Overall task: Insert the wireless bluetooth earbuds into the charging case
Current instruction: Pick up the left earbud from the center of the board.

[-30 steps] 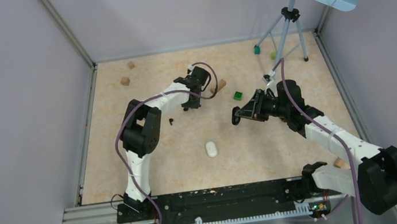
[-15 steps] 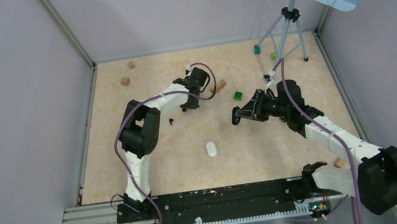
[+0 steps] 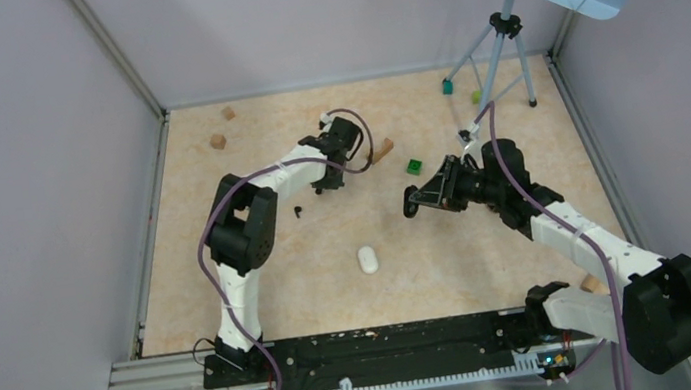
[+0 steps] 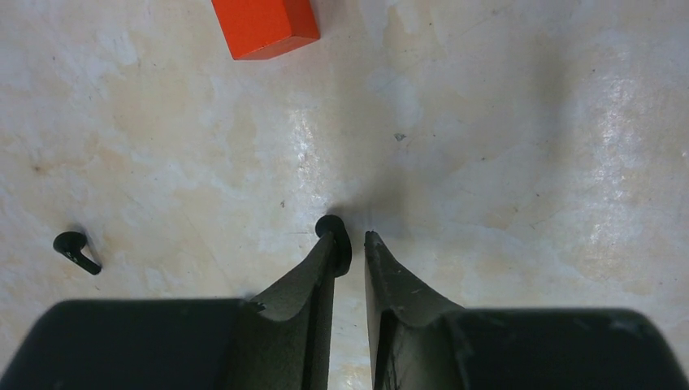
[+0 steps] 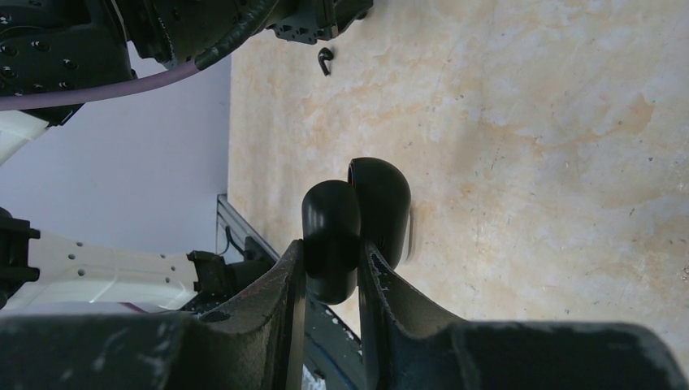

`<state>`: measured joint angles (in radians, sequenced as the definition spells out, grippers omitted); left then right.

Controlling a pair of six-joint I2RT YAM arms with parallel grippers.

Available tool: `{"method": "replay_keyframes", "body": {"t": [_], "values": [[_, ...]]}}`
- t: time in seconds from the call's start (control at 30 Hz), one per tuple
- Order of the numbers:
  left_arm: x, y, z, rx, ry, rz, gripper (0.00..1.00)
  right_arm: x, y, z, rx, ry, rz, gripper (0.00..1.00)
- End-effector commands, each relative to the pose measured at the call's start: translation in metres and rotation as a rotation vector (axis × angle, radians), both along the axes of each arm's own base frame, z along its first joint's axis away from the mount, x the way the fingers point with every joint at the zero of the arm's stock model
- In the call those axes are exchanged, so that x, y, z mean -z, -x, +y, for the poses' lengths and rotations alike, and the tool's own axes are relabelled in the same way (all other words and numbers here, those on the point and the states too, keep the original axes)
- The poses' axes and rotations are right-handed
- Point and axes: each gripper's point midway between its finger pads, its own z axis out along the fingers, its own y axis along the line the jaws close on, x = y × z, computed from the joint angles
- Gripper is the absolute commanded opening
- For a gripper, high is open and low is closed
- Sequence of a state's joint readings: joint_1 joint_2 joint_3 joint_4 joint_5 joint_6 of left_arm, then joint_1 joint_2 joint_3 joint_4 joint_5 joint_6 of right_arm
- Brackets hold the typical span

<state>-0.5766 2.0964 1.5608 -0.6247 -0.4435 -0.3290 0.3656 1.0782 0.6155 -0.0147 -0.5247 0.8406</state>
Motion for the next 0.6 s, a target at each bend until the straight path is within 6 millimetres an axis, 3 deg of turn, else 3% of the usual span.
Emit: {"method": "replay_keyframes", "body": {"t": [0.0,0.3,0.43,0.47,0.57], "values": [[-0.026,-0.001,0.004,-0.028,0.035,-0.047,0.24,-0.012,-0.005,0.004,-0.006,-0.031,-0.042,0.0],[-0.027,0.001,0.014,-0.043,0.016,-0.048,0.17,-0.013,-0.005,0.003,-0.001,-0.029,-0.044,0.0],[-0.029,0.002,0.015,-0.039,0.02,-0.05,0.05,-0.012,-0.005,0.003,0.005,-0.029,-0.042,0.0],[-0.031,0.002,0.015,-0.036,0.024,-0.049,0.01,-0.012,-0.005,0.003,0.003,-0.028,-0.043,0.0],[-0.047,0.003,0.01,-0.023,0.061,-0.063,0.0,-0.013,-0.004,0.002,0.002,-0.025,-0.046,0.0]]}}
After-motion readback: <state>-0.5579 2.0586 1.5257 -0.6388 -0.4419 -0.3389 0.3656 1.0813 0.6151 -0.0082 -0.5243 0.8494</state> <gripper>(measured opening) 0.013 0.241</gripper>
